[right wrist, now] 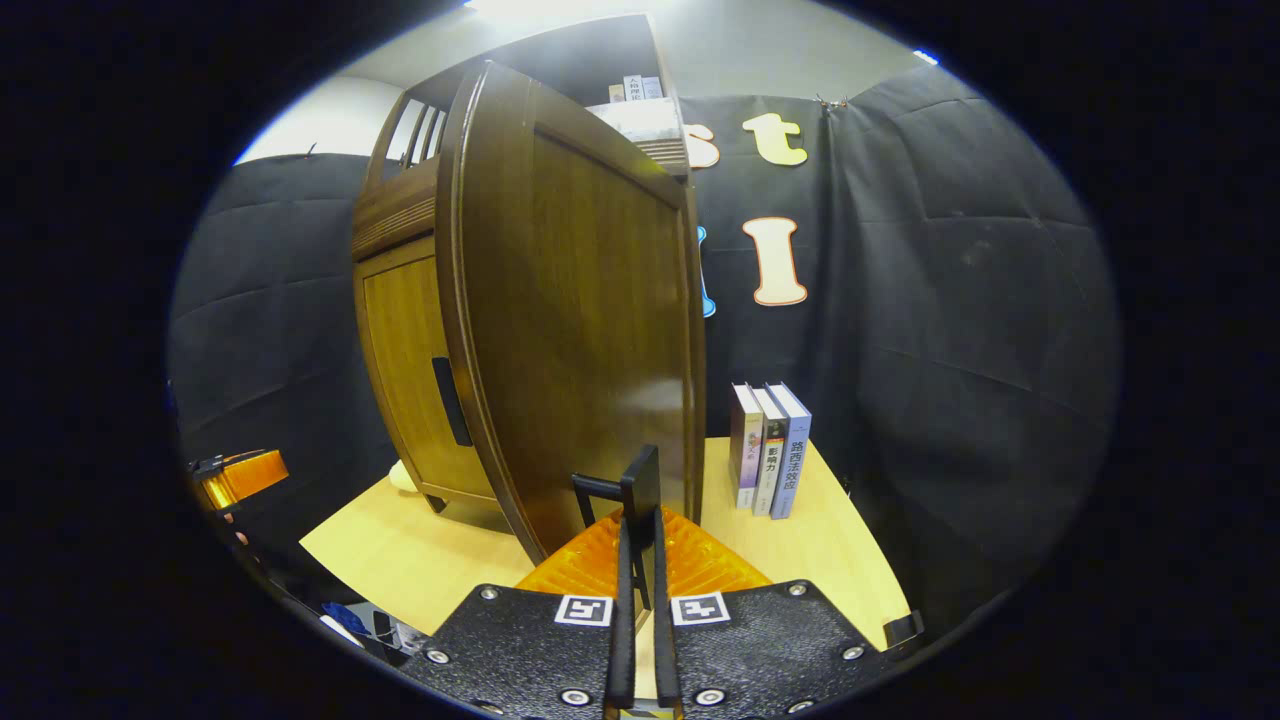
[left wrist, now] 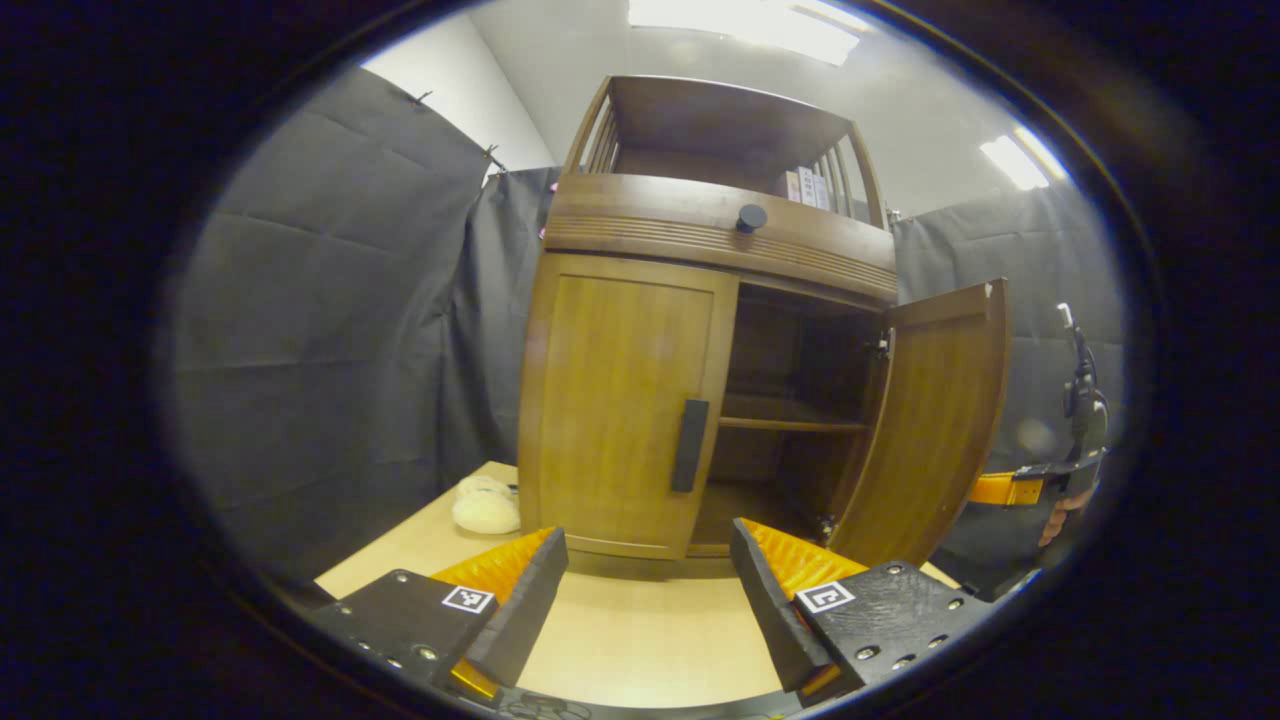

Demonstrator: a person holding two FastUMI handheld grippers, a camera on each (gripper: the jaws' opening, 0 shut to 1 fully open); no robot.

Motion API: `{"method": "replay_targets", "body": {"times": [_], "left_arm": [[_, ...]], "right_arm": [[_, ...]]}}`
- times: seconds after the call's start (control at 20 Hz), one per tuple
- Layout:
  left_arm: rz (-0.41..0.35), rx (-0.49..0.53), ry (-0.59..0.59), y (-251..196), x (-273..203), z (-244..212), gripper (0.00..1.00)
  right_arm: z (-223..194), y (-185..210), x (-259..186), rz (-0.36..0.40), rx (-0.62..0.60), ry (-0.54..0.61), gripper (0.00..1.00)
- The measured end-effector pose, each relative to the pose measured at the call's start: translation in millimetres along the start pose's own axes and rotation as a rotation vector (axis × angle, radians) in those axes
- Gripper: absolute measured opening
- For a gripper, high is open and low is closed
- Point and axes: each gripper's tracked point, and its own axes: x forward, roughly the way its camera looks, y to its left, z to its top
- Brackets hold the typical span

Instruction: Open the right door of the double-door shoe cabinet with the right hand, and open the left door with the left hand.

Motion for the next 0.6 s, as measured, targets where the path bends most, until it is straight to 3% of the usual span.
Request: {"method": "replay_targets", "body": {"times": [0.05, 0.1, 0.45, 0.6], "left_arm": [[0.000, -0.003, 0.005, -11, 5, 1, 0.89], [0.016, 0.002, 0.006, -21, 13, 0, 0.97], [0.091, 0.025, 0.003, -102, 46, -16, 0.93], [0.140, 0.039, -0.003, -117, 40, -24, 0.94]], "right_arm": [[2, -2, 2, 0.012, 0.004, -0.001, 0.05], [2, -1, 3, 0.026, 0.010, 0.002, 0.06], [6, -4, 7, 0.071, 0.019, -0.003, 0.05], [1, 12, 4, 0.164, 0.046, 0.014, 0.05]]}}
